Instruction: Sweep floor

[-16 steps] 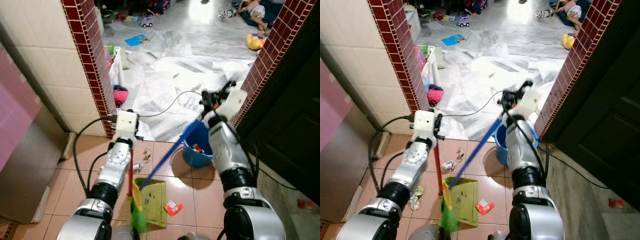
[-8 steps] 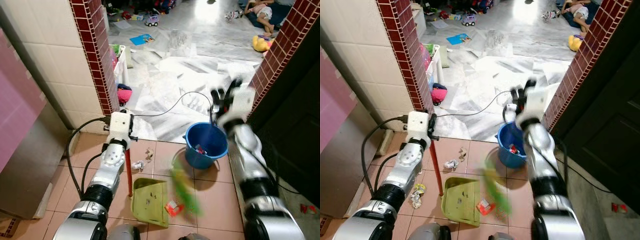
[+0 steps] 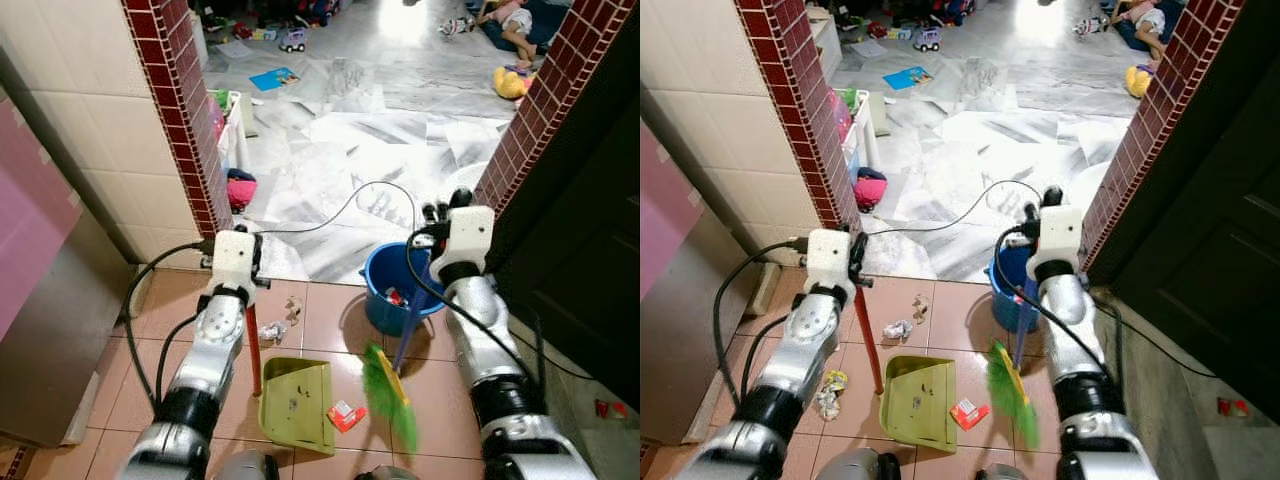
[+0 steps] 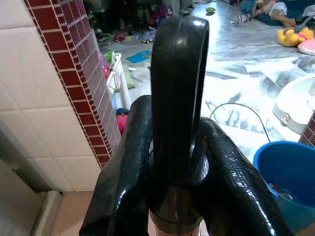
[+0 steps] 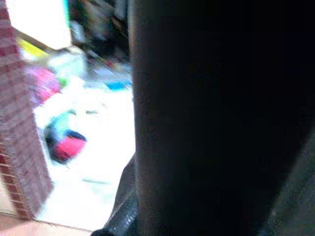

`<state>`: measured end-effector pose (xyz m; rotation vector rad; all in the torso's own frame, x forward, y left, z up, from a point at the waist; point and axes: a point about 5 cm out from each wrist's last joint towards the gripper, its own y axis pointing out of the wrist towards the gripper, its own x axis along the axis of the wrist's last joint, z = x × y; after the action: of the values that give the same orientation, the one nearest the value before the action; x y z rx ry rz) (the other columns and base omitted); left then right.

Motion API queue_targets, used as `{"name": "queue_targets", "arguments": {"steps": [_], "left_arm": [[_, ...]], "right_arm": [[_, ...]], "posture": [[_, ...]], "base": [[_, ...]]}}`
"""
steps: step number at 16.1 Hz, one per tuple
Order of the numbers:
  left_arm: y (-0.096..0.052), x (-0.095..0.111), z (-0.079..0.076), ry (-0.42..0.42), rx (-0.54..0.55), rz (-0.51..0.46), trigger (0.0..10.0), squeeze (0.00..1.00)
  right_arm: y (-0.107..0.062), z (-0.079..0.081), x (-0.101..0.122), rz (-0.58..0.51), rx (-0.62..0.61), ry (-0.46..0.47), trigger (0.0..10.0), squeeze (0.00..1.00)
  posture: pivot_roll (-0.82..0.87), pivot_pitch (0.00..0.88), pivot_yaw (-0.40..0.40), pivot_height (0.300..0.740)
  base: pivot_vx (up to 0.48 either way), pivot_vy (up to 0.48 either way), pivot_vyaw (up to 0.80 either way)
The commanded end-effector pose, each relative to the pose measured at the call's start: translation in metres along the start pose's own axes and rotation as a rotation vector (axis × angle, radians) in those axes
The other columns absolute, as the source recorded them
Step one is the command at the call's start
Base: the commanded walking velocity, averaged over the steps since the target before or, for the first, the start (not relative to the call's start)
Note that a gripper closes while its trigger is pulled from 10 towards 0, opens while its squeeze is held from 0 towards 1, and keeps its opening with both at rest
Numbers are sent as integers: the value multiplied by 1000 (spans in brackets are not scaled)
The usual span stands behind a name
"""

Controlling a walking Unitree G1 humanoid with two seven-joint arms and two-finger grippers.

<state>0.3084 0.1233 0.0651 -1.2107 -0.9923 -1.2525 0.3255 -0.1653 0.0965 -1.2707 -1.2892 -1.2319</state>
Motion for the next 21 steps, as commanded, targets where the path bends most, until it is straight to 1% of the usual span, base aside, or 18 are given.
{"name": "queue_targets", "arguments": {"steps": [1,3,4,5,7,8,9,10,11,12,14,15,16,17,18,19,20,21], "left_arm": [[-13,-29,-1,79,-28,160,10000,0],[-21,-29,-1,83,-29,169,10000,0],[-25,-29,0,76,-34,179,10000,0],[-28,-31,-2,47,-37,207,10000,0],[-29,-30,-7,13,-44,233,10000,0],[-29,-30,-10,-14,-48,249,10000,0],[-30,-29,-16,-62,-67,274,10000,0],[-30,-27,-20,-109,-75,273,10000,0],[-30,-26,-22,-118,-80,273,10000,0],[-28,-22,-23,-152,-76,258,10000,0],[-25,-19,-22,-214,-64,242,10000,0],[-23,-16,-19,-217,-44,228,10000,0],[-21,-13,-18,-239,-42,208,10000,0],[-19,-9,-17,-286,-43,167,10000,0],[-18,-3,-18,-372,-70,111,10000,0],[-15,-1,-16,-375,-59,83,10000,0],[-14,-2,-14,-371,-48,82,10000,0],[-12,-4,-10,-353,-22,92,10000,0]], "right_arm": [[-6,1,-13,81,-43,-30,10000,0],[-10,9,-16,104,-65,-16,10000,0],[-11,13,-18,131,-78,33,10000,0],[-10,17,-21,158,-92,70,10000,0],[-7,19,-21,179,-122,123,10000,0],[-4,19,-20,182,-132,147,10000,0],[1,21,-17,191,-153,194,10000,0],[7,23,-13,182,-166,230,10000,0],[11,24,-9,167,-164,241,10000,0],[17,28,-1,140,-151,310,10000,0],[23,29,7,112,-134,354,10000,0],[27,27,12,86,-124,335,10000,0],[28,26,16,65,-108,335,10000,0],[29,23,19,34,-86,322,10000,0],[29,19,25,-10,-49,286,10000,0],[30,12,29,-41,-25,263,10000,0],[31,8,30,-50,-21,253,10000,0],[34,-6,39,-88,-15,247,10000,0]], "posture": [[39,83,7,740],[48,92,12,740],[50,92,12,740],[52,93,12,740],[55,96,5,740],[54,96,4,740],[56,98,3,740],[57,96,4,740],[56,91,5,740],[54,87,3,740],[46,75,0,740],[43,66,-3,740],[40,56,-9,740],[35,46,-14,740],[31,35,-19,740],[21,13,-27,740],[20,10,-29,740],[14,0,-35,740]], "base": [[0,0,0],[0,0,0],[0,0,0],[0,0,0],[0,0,0],[0,0,0],[0,0,0],[0,0,0],[0,0,0],[0,0,0],[0,0,0],[0,0,0],[0,0,0],[0,0,0],[0,0,0],[0,0,0],[0,0,0],[0,0,0]]}}
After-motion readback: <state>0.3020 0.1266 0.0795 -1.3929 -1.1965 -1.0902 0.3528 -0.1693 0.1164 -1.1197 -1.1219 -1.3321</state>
